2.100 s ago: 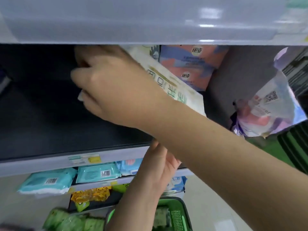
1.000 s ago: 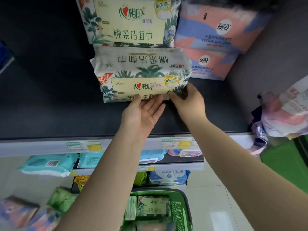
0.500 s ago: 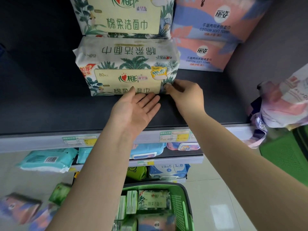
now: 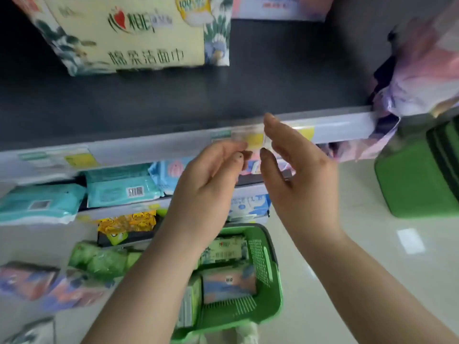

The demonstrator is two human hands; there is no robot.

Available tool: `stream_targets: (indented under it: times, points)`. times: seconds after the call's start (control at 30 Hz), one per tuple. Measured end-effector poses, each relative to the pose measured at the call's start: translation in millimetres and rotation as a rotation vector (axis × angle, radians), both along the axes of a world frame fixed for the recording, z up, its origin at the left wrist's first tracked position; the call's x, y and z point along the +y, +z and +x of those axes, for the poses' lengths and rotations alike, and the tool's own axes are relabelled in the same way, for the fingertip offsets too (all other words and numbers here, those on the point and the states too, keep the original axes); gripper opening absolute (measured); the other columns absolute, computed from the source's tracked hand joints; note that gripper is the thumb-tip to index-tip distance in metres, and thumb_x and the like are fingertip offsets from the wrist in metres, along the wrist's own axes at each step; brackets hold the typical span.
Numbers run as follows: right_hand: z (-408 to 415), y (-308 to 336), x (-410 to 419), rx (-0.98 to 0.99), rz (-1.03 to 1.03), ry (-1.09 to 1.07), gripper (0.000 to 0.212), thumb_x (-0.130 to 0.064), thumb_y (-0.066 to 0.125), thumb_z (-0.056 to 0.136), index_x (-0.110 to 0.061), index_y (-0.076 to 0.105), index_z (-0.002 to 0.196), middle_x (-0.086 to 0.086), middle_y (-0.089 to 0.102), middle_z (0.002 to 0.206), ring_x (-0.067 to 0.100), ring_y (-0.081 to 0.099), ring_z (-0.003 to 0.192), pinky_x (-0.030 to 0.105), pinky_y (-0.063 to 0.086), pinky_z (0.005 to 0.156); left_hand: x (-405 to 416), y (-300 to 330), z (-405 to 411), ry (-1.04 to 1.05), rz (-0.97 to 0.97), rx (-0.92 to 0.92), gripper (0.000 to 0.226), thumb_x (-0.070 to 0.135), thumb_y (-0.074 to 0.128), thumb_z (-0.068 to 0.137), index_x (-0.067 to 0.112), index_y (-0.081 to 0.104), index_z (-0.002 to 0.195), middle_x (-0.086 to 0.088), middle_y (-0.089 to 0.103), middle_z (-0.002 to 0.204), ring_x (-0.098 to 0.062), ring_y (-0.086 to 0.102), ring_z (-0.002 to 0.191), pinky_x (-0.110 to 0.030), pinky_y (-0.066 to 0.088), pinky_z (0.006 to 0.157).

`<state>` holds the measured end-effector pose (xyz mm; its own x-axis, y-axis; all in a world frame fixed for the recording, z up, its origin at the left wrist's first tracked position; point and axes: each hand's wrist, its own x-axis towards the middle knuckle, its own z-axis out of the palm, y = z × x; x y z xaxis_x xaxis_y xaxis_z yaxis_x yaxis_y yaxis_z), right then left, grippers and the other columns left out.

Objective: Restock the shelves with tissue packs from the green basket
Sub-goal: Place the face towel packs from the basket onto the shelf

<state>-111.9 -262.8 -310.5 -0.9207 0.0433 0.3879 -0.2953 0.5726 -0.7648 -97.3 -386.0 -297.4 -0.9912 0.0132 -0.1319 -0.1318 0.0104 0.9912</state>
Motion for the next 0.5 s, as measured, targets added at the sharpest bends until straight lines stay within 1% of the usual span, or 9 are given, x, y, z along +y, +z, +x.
stream_targets:
  times: [0.07,0.13,0.2,0.23,0.3,0.37,0.4,0.43,0.5]
  points:
    - [23.5,-26.3,8.6,-0.012,-0.022,-0.021,0.035,-0.012,0.053,0.085,-0.005,0.062,0.119,-0.012,0.061,0.101,0.007,0.062,0.092,0.009,0.048,0.080,3.7,-25.9,11.5,-0.014,-0.023,-0.075,0.023,0.031,0.044,0.078,0.030,0.065,0.090,0.011,0.070,0.092,-0.006,0.064,0.095,-0.034,0.049,0.092]
    - [47.4,-61.7,16.6,-0.106,-0.012,-0.039,0.037,-0.016,0.047,0.084,-0.006,0.065,0.115,-0.012,0.062,0.099,0.009,0.063,0.089,0.014,0.049,0.079,6.9,-57.6,26.5,-0.020,-0.052,-0.154,0.019,0.030,0.047,0.081,0.030,0.063,0.089,0.015,0.069,0.088,-0.002,0.065,0.092,-0.032,0.049,0.092]
    - [71.4,-102.7,26.3,-0.237,0.028,-0.043,0.037,-0.015,0.047,0.083,-0.008,0.066,0.114,-0.006,0.068,0.096,0.011,0.063,0.083,0.018,0.048,0.074,8.4,-92.6,43.7,-0.028,-0.078,-0.241,0.013,0.025,0.050,0.085,0.031,0.061,0.087,0.017,0.067,0.085,0.002,0.063,0.088,-0.031,0.049,0.091]
    - [83.1,-122.5,30.9,-0.301,0.060,-0.040,0.036,-0.012,0.049,0.082,-0.009,0.067,0.113,0.000,0.071,0.094,0.012,0.063,0.078,0.020,0.048,0.071,8.0,-111.3,53.6,-0.033,-0.103,-0.281,0.013,0.024,0.050,0.087,0.032,0.060,0.086,0.017,0.066,0.088,0.001,0.063,0.090,-0.031,0.049,0.092]
    - [104.1,-156.7,38.6,-0.416,0.139,-0.024,0.037,-0.006,0.051,0.078,-0.008,0.068,0.111,0.008,0.072,0.089,0.014,0.059,0.075,0.017,0.043,0.066,6.3,-146.1,73.7,-0.031,-0.153,-0.359,0.019,0.017,0.049,0.093,0.032,0.059,0.087,0.015,0.064,0.094,-0.006,0.062,0.096,-0.034,0.048,0.094]
    - [121.2,-185.3,44.4,-0.509,0.234,0.007,0.037,-0.004,0.053,0.077,-0.008,0.068,0.110,0.010,0.071,0.081,0.015,0.055,0.072,0.015,0.035,0.059,3.0,-177.1,91.9,-0.035,-0.186,-0.408,0.029,0.008,0.043,0.096,0.031,0.059,0.088,0.014,0.063,0.097,-0.009,0.061,0.100,-0.033,0.047,0.093]
    - [128.4,-198.6,46.7,-0.579,0.268,0.014,0.037,-0.004,0.053,0.079,-0.009,0.068,0.112,0.010,0.071,0.081,0.014,0.057,0.068,0.015,0.033,0.058,1.8,-189.5,99.5,-0.045,-0.199,-0.436,0.031,0.006,0.042,0.096,0.031,0.058,0.088,0.014,0.063,0.098,-0.010,0.061,0.101,-0.031,0.046,0.093]
    - [134.6,-211.2,48.7,-0.667,0.286,0.011,0.037,-0.005,0.053,0.082,-0.011,0.066,0.116,0.010,0.072,0.087,0.017,0.061,0.070,0.017,0.036,0.060,0.6,-202.2,106.3,-0.056,-0.208,-0.469,0.031,0.006,0.041,0.096,0.031,0.058,0.088,0.014,0.062,0.099,-0.011,0.060,0.102,-0.030,0.045,0.093]
    - [142.9,-235.1,51.1,-0.825,0.311,-0.009,0.038,-0.007,0.052,0.088,-0.016,0.061,0.124,0.010,0.070,0.104,0.027,0.065,0.087,0.026,0.045,0.073,-3.8,-230.3,117.3,-0.090,-0.244,-0.525,0.032,0.007,0.041,0.097,0.033,0.057,0.088,0.011,0.061,0.101,-0.013,0.059,0.106,-0.032,0.045,0.095]
